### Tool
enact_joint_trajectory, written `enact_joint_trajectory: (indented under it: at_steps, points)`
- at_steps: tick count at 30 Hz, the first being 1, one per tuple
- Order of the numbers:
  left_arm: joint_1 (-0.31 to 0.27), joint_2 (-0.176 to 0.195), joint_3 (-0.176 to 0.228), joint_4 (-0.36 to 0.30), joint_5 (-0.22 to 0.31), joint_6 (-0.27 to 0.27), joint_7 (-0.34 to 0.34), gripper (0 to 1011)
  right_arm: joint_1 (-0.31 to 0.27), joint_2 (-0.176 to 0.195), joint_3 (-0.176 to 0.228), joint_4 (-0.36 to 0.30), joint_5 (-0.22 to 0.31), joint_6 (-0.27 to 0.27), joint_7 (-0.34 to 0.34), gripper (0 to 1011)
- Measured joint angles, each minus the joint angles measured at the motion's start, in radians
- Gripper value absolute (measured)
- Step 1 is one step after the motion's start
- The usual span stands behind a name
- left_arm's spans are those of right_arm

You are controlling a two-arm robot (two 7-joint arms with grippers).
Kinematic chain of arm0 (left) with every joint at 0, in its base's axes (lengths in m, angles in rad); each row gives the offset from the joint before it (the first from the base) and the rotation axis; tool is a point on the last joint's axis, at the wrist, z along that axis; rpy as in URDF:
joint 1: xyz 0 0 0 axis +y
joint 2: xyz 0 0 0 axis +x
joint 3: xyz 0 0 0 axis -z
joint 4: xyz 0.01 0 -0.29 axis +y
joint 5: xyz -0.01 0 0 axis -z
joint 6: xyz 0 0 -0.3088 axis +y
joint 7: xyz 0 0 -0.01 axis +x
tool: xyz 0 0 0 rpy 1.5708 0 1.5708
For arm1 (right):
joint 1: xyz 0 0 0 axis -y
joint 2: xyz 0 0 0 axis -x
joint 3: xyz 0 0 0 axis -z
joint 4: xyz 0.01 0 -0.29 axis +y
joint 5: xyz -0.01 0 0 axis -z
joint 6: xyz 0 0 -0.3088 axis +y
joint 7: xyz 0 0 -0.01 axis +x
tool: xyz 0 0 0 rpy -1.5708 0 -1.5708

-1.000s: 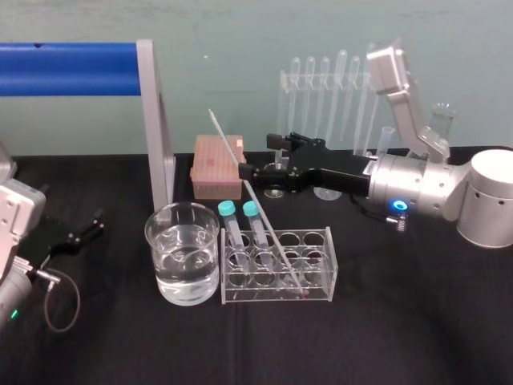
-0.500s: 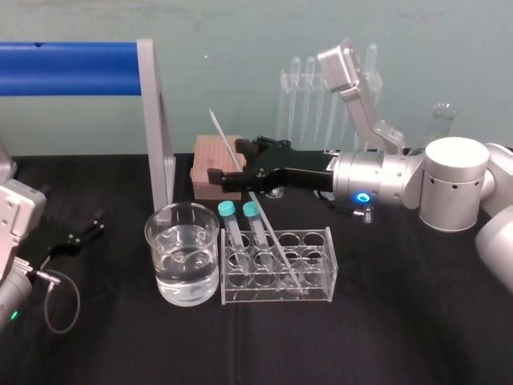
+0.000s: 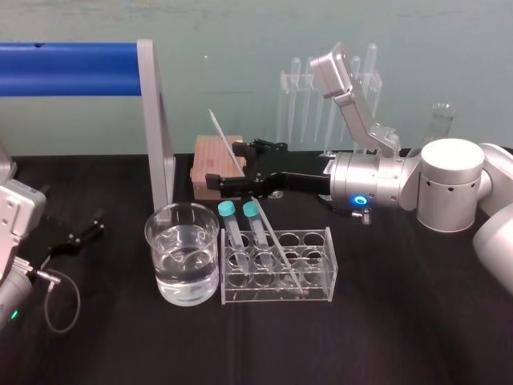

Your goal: Hold the thermometer with one hand and immerse one end into the beaker, then reinsert it into the test tube rack.

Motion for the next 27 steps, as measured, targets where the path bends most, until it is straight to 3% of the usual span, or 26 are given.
enact_joint_trajectory:
  at_steps: [7, 12, 27]
  points:
    - [0.000, 0.000, 0.000, 0.000, 0.000, 0.000, 0.000, 1008, 0.000, -0.001, 0.000, 0.000, 0.001, 0.002, 0.000, 994]
    - [0.000, 0.000, 0.000, 0.000, 0.000, 0.000, 0.000, 1008, 0.000, -0.001, 0.000, 0.001, 0.002, 0.003, 0.000, 907]
    - [0.000, 0.000, 0.000, 0.000, 0.000, 0.000, 0.000, 1008, 0.000, -0.002, 0.002, 0.002, 0.004, 0.006, -0.002, 426]
